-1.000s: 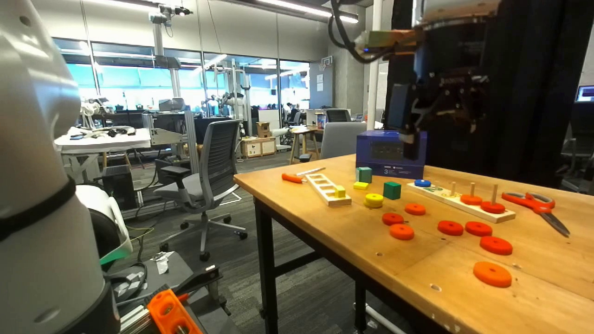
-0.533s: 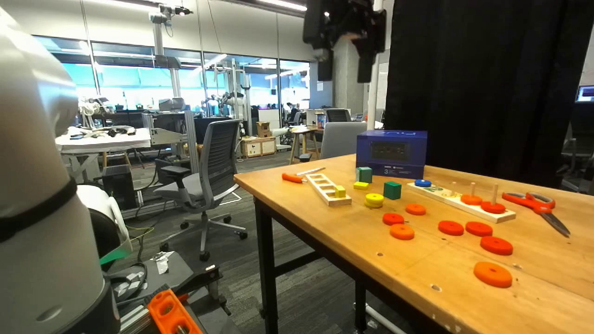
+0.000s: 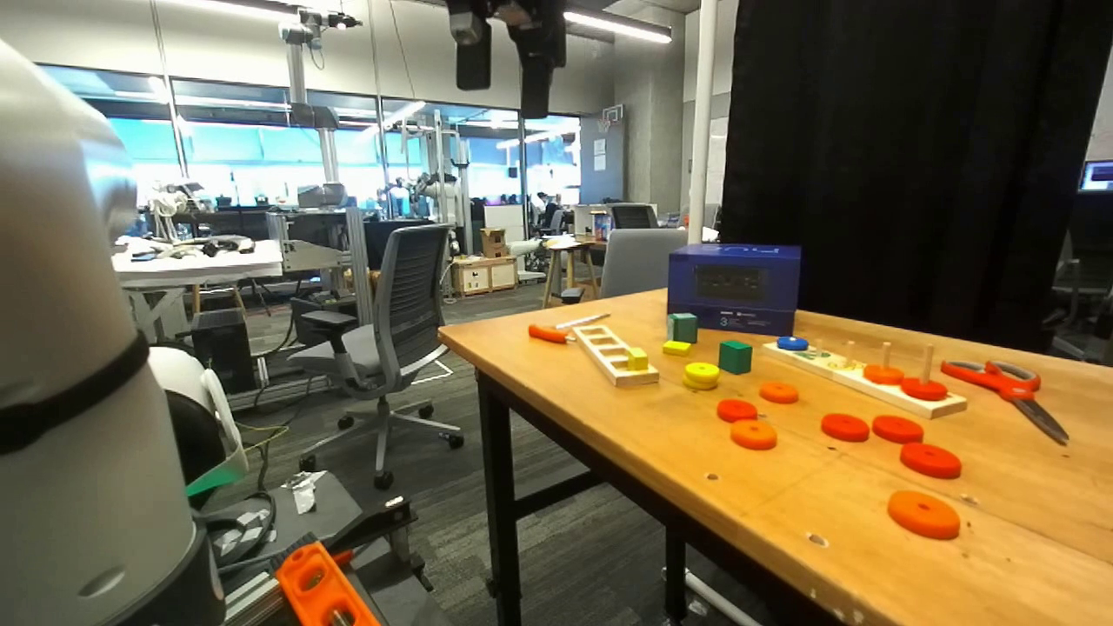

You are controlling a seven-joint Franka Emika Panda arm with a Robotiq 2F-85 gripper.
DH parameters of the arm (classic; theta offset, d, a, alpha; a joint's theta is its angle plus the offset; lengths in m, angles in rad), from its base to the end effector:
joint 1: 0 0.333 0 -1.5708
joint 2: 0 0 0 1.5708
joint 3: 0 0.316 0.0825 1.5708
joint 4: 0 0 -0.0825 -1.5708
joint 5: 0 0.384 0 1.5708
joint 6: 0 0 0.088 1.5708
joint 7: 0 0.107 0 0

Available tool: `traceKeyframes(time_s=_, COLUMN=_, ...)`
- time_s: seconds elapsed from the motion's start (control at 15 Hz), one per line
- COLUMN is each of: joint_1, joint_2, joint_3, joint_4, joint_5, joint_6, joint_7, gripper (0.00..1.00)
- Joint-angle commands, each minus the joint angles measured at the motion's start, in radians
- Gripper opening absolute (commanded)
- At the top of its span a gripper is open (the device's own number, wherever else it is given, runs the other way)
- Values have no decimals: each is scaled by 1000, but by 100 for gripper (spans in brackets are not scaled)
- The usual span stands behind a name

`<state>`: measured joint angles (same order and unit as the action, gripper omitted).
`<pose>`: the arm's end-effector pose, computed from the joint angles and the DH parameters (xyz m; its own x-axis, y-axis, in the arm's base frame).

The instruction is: Detach an orange disc from the wooden rack and put it on the table

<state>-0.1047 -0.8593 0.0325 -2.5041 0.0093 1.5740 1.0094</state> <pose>0.2834 -0.0175 0.5426 0.4579 -0.8886 -0.0248 -0.8861 -0.4585 0.0682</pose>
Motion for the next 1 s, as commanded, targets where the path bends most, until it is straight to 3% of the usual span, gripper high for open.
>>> traceKeyframes(time_s=0.0, joint_1=35, joint_2=-61, joint_3=44, joint_4=-38, joint_5=12, joint_6=-43, joint_7=-142, gripper=100)
traceKeyframes(time_s=0.6, joint_1=154, joint_2=-161, joint_3=180, joint_4=-65, joint_5=11, joint_6=-135, joint_7=-453, gripper=100)
traceKeyframes(time_s=0.93, joint_1=201, joint_2=-247, joint_3=178, joint_4=-83, joint_5=-23, joint_6=-105, joint_7=-664, gripper=100)
